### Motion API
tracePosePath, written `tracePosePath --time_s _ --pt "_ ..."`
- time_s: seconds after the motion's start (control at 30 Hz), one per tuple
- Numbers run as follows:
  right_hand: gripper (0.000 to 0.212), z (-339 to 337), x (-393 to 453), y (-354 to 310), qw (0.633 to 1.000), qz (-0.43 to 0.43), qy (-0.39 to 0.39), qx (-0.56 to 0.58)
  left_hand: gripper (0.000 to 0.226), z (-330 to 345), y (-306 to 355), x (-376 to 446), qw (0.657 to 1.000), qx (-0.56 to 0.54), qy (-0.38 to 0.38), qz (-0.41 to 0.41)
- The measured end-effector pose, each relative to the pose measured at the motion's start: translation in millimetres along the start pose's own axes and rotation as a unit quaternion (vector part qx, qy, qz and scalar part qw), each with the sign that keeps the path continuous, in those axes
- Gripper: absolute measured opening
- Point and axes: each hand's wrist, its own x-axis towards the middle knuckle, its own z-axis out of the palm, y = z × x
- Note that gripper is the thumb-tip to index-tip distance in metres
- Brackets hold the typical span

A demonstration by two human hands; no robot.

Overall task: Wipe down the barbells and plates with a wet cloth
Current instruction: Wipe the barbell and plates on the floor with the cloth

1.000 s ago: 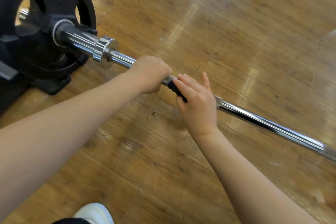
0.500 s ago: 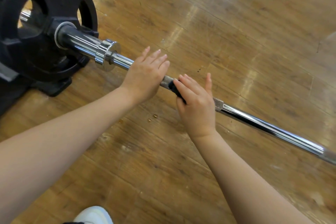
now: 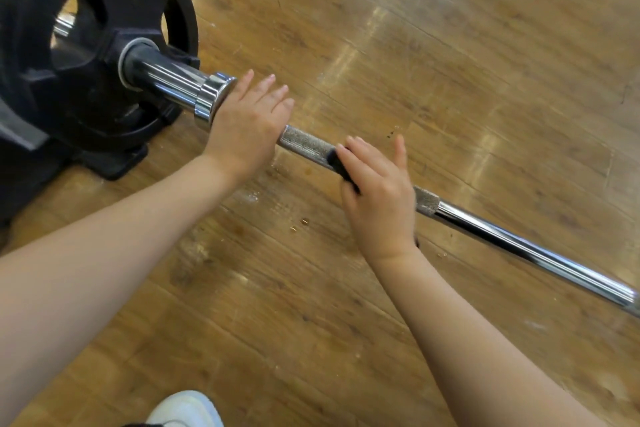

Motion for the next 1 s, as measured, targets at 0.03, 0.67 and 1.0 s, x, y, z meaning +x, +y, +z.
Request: tracePosePath --time_s 0.03,0.67,1.0 --pt "0.034 10 11 -10 1.000 -0.016 -0.012 0.009 0.041 1 0 0 1.000 0.002 0.006 0.002" --pt "0.036 11 15 -18 0.999 -0.003 -0.048 -0.002 0.042 -1 -7 5 0.999 0.024 -0.032 0.033" --pt "0.036 -3 -18 2 0.997 0.058 -0.050 -0.029 0.048 -2 2 6 0.999 -0.002 0.003 0.050"
